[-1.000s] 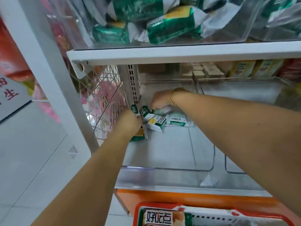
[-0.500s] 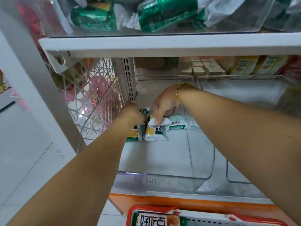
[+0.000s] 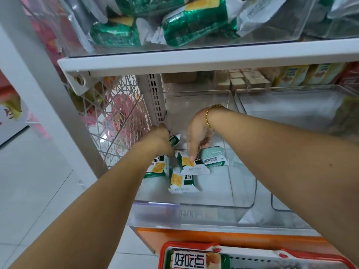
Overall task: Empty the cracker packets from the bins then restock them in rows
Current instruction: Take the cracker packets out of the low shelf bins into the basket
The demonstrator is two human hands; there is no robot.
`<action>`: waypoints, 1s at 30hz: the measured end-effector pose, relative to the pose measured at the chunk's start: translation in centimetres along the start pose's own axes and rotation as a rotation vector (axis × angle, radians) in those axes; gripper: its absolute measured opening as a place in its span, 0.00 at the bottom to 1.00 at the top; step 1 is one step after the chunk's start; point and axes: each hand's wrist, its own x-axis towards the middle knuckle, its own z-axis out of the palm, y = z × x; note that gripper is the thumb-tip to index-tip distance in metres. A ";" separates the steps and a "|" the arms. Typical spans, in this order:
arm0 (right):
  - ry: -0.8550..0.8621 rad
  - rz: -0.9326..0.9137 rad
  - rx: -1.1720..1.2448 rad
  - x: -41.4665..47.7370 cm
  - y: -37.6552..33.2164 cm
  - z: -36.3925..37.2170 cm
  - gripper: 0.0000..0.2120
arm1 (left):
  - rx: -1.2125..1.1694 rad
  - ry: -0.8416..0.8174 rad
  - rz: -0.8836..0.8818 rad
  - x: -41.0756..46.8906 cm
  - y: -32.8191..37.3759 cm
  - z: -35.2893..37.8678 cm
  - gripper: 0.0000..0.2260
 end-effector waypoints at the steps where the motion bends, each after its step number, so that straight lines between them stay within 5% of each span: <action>1: -0.030 0.024 -0.033 -0.2 -0.2 0.3 0.33 | -0.023 0.023 0.018 -0.2 -0.3 0.1 0.38; 3: -0.083 0.025 -0.112 -0.4 -0.7 0.9 0.36 | -0.047 0.070 0.045 -0.7 -0.9 0.4 0.35; 8: -0.140 -0.025 -0.129 -1.6 -2.0 2.6 0.12 | -0.023 0.081 0.029 -1.7 -1.0 0.7 0.33; 12: -0.122 -0.021 -0.129 -1.7 -2.2 4.0 0.28 | -0.098 0.147 -0.007 -2.5 -0.5 -0.3 0.15; 16: -0.171 -0.014 -0.175 -1.7 -1.9 4.5 0.29 | -0.158 0.179 -0.007 -5.3 0.0 -2.4 0.14; 20: -0.140 -0.078 -0.068 -2.7 -1.9 4.4 0.11 | -0.174 0.350 0.038 -9.9 0.2 -4.9 0.22; 25: -0.097 -0.175 0.220 -2.8 -3.1 5.3 0.23 | -0.041 0.620 0.096 -17.0 0.6 -6.0 0.26; 30: -0.126 -0.197 0.363 -2.3 -4.5 7.6 0.34 | -0.138 0.652 0.041 -22.0 -1.2 -5.5 0.23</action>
